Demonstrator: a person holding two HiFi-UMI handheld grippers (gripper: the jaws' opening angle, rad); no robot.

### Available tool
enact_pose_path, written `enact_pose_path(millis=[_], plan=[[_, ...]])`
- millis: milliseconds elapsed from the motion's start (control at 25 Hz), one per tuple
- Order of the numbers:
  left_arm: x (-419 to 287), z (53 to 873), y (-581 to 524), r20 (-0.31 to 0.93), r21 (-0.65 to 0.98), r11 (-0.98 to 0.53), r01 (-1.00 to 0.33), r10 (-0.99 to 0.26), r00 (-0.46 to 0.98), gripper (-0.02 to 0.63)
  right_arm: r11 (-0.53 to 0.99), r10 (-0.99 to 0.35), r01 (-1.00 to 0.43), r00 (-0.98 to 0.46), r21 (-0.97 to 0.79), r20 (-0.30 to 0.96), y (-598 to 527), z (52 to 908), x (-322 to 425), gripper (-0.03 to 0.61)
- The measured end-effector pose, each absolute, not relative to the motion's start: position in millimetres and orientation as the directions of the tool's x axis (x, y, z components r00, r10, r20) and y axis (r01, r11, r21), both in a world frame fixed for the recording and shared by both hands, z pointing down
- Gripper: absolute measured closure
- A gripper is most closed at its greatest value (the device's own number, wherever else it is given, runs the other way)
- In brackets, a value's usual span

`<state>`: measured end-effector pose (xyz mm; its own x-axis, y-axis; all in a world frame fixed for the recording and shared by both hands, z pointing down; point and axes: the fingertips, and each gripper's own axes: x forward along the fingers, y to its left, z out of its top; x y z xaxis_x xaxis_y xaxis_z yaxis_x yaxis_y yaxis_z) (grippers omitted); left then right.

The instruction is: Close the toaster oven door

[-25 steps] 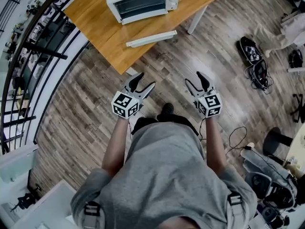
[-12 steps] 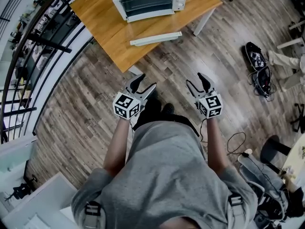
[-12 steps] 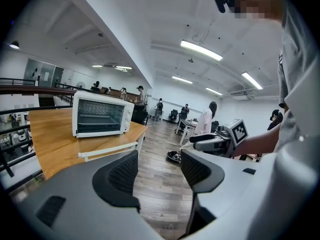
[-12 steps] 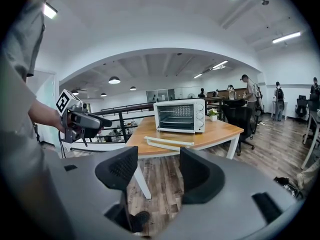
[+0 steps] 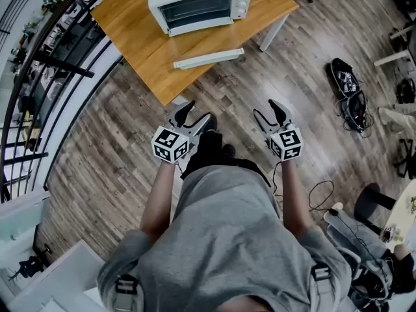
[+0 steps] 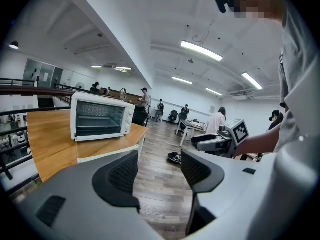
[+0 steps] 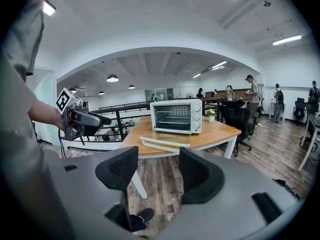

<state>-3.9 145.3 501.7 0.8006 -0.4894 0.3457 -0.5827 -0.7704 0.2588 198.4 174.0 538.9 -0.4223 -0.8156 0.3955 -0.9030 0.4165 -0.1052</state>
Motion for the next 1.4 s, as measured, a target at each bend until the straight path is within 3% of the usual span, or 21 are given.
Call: enact_pose_path(millis=[560, 1400], plan=[[-26.4, 517.0, 117.9, 0.359, 0.274, -0.759, -0.591, -0.489, 0.795, 0.344, 0.41, -0.809, -0.906, -0.416, -0.109, 0.414, 147.4, 550.6, 182.2, 0.313], [-60.5, 533.6, -21.1, 0.378, 0.313, -0.77, -0.557, -0.437, 0.816, 0.344, 0.4, -0.791, -0.912, -0.392, -0.087, 0.469, 12.6, 565.1, 141.3, 0.316]])
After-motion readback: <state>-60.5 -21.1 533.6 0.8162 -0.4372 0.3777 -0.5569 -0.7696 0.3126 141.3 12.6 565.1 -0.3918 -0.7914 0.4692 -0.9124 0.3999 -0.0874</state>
